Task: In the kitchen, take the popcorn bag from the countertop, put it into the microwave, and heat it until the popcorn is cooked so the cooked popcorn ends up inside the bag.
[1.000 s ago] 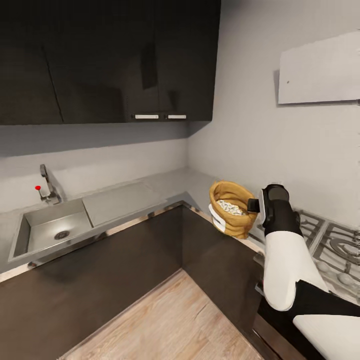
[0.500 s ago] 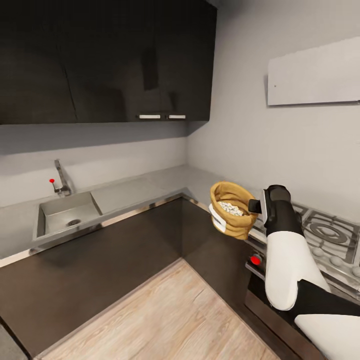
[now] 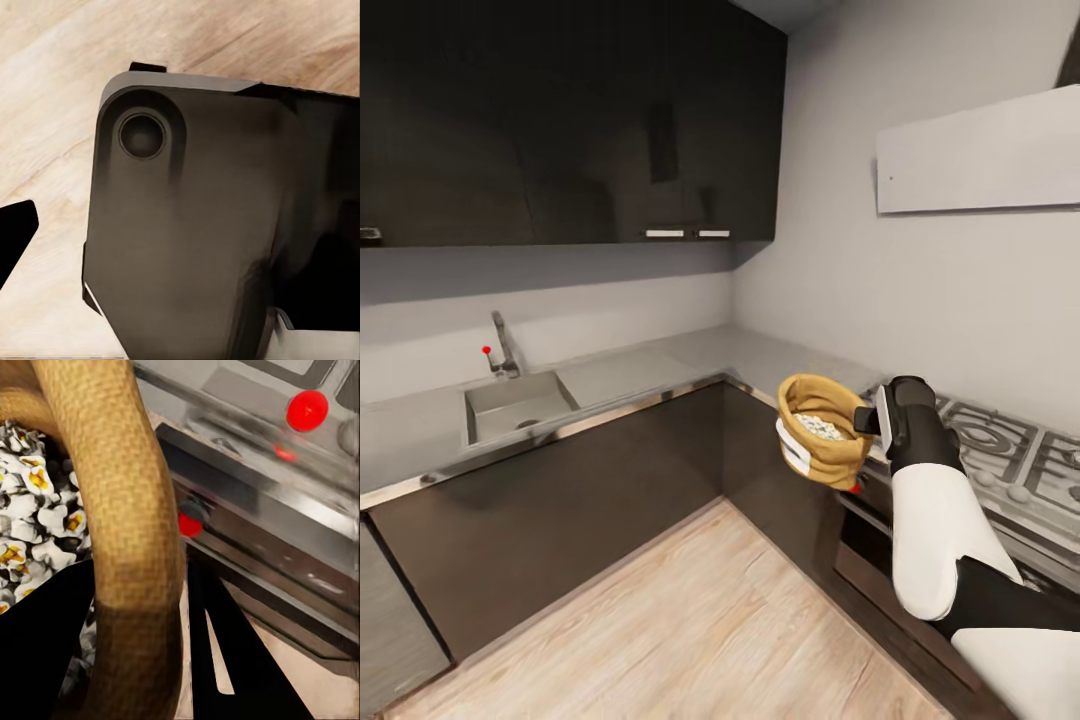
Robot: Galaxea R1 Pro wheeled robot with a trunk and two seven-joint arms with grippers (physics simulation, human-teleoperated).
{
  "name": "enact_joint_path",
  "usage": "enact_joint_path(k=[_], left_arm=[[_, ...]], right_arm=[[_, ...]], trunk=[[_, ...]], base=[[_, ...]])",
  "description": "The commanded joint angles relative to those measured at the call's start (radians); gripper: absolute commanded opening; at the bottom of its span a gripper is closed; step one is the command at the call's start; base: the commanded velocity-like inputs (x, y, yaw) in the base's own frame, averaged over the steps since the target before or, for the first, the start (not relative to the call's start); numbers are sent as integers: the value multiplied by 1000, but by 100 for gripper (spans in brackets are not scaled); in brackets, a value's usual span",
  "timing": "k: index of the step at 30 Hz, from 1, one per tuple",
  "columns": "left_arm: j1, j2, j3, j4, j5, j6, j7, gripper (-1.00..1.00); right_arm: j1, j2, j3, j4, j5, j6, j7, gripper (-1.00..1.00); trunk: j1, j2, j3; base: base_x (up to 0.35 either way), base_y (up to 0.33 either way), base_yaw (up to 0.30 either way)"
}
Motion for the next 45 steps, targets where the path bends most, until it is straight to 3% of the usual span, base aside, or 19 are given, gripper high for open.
enact_joint_path(k=[1, 11, 15, 18, 23, 28, 34, 40, 45], left_arm=[[0, 0, 3, 0, 8, -3, 0, 100], [0, -1, 2, 0, 6, -3, 0, 100], [0, 0, 3, 0, 7, -2, 0, 100], [0, 0, 4, -1, 7, -3, 0, 100], [0, 2, 4, -4, 6, -3, -1, 100], [0, 2, 4, -5, 6, -2, 0, 100], [0, 2, 4, -5, 7, -2, 0, 100], [0, 2, 4, -5, 7, -3, 0, 100], [0, 2, 4, -5, 7, -3, 0, 100]], right_arm=[[-1, 1, -3, 0, -5, 2, -5, -100], [3, -1, -5, 2, -8, 2, -6, -100], [100, 1, -5, 2, -13, 2, -4, -100], [121, 1, -5, 3, -15, 2, -2, -100], [216, 0, -5, 6, -16, 2, 59, -100], [288, -1, -7, 7, -15, -7, 68, -100], [311, -1, -8, 28, -14, -25, 68, -100], [318, -38, -8, 71, -14, -30, 68, -100], [318, -40, -7, 81, -14, -30, 68, -100]], trunk=[[-1, -1, -1], [-1, -1, -1], [-1, -1, -1], [-1, -1, -1], [-1, -1, -1], [-1, -1, -1], [-1, -1, -1], [-1, -1, -1], [-1, -1, 1]], base=[[-349, 0, 0], [-348, 0, 0], [-349, 0, 0], [-347, 0, 0], [-120, 0, 0], [-1, 0, 0], [0, 0, 0], [0, 0, -13], [0, 0, -193]])
